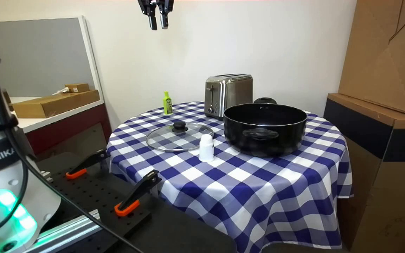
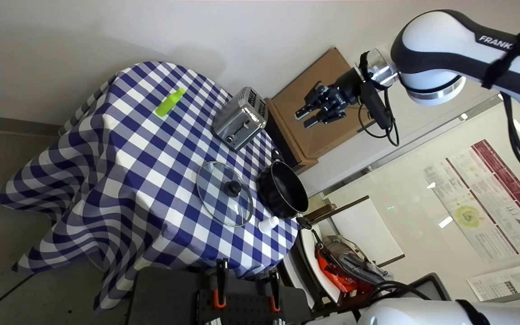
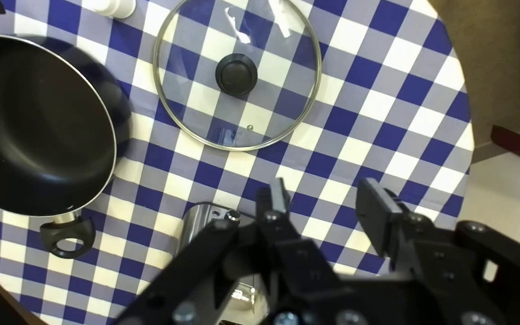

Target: Push down the switch of the toaster

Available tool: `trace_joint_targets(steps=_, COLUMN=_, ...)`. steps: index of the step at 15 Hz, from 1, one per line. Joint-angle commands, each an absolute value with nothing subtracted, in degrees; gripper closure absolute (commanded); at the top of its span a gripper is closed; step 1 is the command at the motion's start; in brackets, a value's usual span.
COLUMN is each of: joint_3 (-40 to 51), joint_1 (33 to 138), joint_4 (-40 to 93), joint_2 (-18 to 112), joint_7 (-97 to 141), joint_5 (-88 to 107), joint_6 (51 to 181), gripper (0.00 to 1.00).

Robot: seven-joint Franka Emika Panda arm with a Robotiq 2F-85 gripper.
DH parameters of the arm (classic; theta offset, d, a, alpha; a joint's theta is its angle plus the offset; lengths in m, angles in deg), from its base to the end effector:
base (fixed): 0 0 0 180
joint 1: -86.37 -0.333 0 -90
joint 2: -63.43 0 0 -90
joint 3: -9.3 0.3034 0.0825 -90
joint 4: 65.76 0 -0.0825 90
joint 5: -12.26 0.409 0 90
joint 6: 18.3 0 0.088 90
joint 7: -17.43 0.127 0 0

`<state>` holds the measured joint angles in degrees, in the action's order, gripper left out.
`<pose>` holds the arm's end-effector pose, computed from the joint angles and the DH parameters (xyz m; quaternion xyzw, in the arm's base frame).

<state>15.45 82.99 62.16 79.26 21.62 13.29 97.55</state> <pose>0.4956 0.0859 0.4482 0.9986 0.0414 0.0326 0.0026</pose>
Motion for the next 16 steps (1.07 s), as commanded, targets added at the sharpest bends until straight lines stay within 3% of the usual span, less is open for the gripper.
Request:
trace_joint_targets(steps=1, joint_3=15.06, joint_1=83.91, joint_4=55.45, joint_2=69.96, joint_7=22.68, joint_5=9.71, joint_6=99.6, gripper=0.87)
trace_joint_targets(steps=3, joint_3=15.0, joint_1=84.2, joint_4=52.33, joint_2=65.25, joint_7=24.01, joint_5=7.07, joint_6=101.58, gripper=0.99)
trace_joint_targets(steps=4, joint_3=14.98, joint_1=84.17, joint_4=50.64, joint_2=62.63, joint_7=24.96, joint_5=5.5, joint_6=102.79, gripper=1.0)
trace_joint_targets(steps=16, joint_3=9.99, joint_1=78.02, joint_4=34.77, joint_2=40.49, joint_7=39.5, joint_5=-8.75, joint_6=112.14, gripper=1.0)
